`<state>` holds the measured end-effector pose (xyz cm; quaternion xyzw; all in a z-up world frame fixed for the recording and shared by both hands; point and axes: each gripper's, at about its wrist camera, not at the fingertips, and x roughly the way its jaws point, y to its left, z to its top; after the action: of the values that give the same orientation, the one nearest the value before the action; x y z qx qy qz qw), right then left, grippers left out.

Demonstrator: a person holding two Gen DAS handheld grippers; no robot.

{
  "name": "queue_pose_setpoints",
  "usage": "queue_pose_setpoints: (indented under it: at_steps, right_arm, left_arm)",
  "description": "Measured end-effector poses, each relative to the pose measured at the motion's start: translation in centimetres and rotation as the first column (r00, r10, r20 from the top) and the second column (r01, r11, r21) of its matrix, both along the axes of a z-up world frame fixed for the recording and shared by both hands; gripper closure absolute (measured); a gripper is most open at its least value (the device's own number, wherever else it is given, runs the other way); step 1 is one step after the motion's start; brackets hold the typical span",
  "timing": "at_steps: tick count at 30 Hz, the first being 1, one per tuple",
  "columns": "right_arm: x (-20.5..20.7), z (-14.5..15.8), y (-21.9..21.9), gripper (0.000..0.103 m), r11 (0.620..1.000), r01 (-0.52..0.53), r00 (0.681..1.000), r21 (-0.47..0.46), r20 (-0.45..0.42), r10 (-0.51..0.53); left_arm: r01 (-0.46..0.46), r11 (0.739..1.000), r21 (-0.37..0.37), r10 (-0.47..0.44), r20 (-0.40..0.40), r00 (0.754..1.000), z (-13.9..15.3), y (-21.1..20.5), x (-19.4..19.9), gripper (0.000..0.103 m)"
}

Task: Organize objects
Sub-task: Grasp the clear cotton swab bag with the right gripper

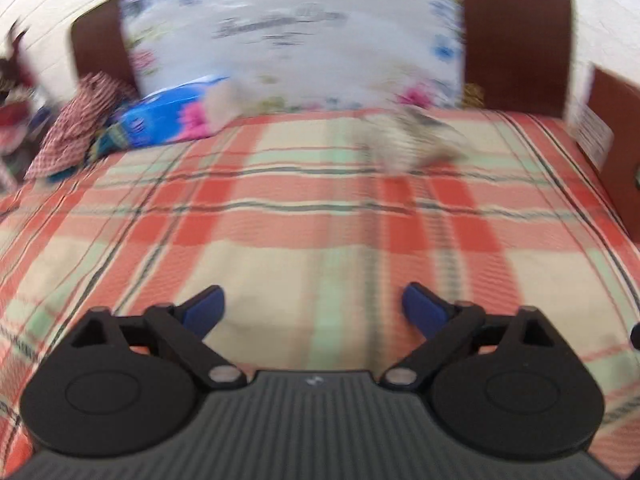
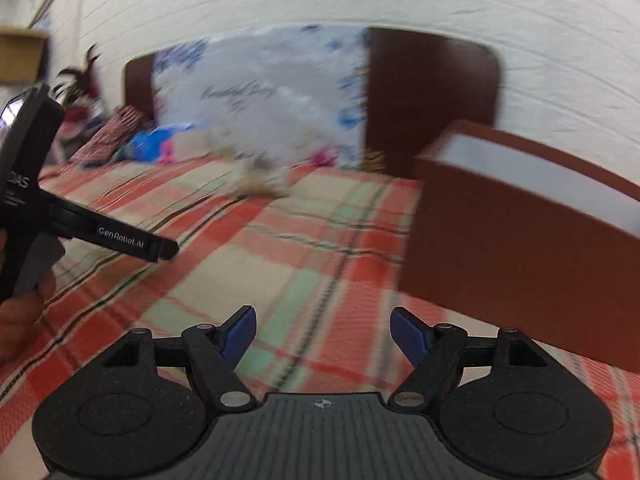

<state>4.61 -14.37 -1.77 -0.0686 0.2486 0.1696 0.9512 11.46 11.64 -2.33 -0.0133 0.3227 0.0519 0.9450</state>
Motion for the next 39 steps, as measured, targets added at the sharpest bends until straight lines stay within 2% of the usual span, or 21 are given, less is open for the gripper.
queue_pose_setpoints:
  at_steps: [1,2,3,6,12,17,19,20,21,23,29,34,39]
  right_arm:
    - [0.9,-0.1,1.0,0.028,1.0,-0.026,1.0,-0.012,-0.011,0.026]
    - [1.8,-0.2,2.0,0.028,0.999,-0.047,0.999,-0.019,-0.023,0.047]
    - [3.2,-0.2,2.8,0.028,0.998,-0.062,0.998,-0.022,-0.033,0.061]
    - [7.2,0.0,4.9,0.027,0.998,-0.065,0.997,-0.003,-0.034,0.065]
    - [15.2,0.7,7.3,0.021,0.996,-0.019,1.0,0.092,0.0,0.02]
    - [19.6,0.8,9.3,0.017,0.987,-0.04,0.999,0.154,0.03,0.035]
    - [20.9,0.3,10.4,0.02,0.988,-0.072,0.997,0.136,0.0,0.073]
    - [21.4,-0.1,10.8,0.028,0.99,-0.085,0.995,0.114,-0.036,0.09]
    - [21.7,-0.4,11.0,0.028,0.99,-0.092,0.993,0.106,-0.06,0.099]
    - [21.6,-0.4,10.6,0.033,0.99,-0.083,0.994,0.114,-0.064,0.091]
    - [19.2,-0.3,9.7,0.034,0.996,-0.036,0.997,0.087,-0.064,0.041]
    - [14.0,-0.6,7.0,0.034,0.997,-0.053,0.995,0.059,-0.079,0.058]
    - [7.6,-0.6,2.3,0.034,0.999,-0.024,0.995,0.044,-0.095,0.028]
  left_arm:
    - [-0.027,0.994,-0.106,0.028,0.01,1.0,0.0,1.9,-0.1,0.004]
    - [-0.054,0.987,-0.15,0.06,0.037,0.997,0.2,2.8,-0.3,0.004]
    - [-0.06,0.985,-0.161,0.068,0.043,0.997,0.2,3.0,-0.3,0.004]
    - [-0.028,0.993,-0.111,0.035,0.055,0.998,0.0,2.0,-0.2,0.003]
    - [-0.015,0.982,-0.186,0.031,0.081,0.996,-0.2,3.2,-0.1,0.003]
    - [-0.009,0.981,-0.193,0.025,0.081,0.996,-0.3,2.8,-0.1,0.0]
    - [-0.01,0.982,-0.191,0.025,0.08,0.996,-0.4,2.7,-0.1,0.0]
    - [-0.011,0.982,-0.189,0.026,0.078,0.997,-0.4,2.7,0.0,0.0]
    - [-0.011,0.982,-0.187,0.026,0.078,0.997,-0.4,2.7,0.0,0.0]
    - [-0.012,0.984,-0.18,0.026,0.075,0.997,-0.4,2.6,0.0,0.0]
    - [-0.014,0.988,-0.151,0.024,0.061,0.998,-0.4,2.3,0.3,0.0]
    - [-0.017,0.992,-0.125,0.023,0.049,0.999,-0.4,2.0,0.4,0.0]
    - [-0.021,0.998,-0.065,0.023,0.03,0.999,-0.4,1.1,0.5,0.0]
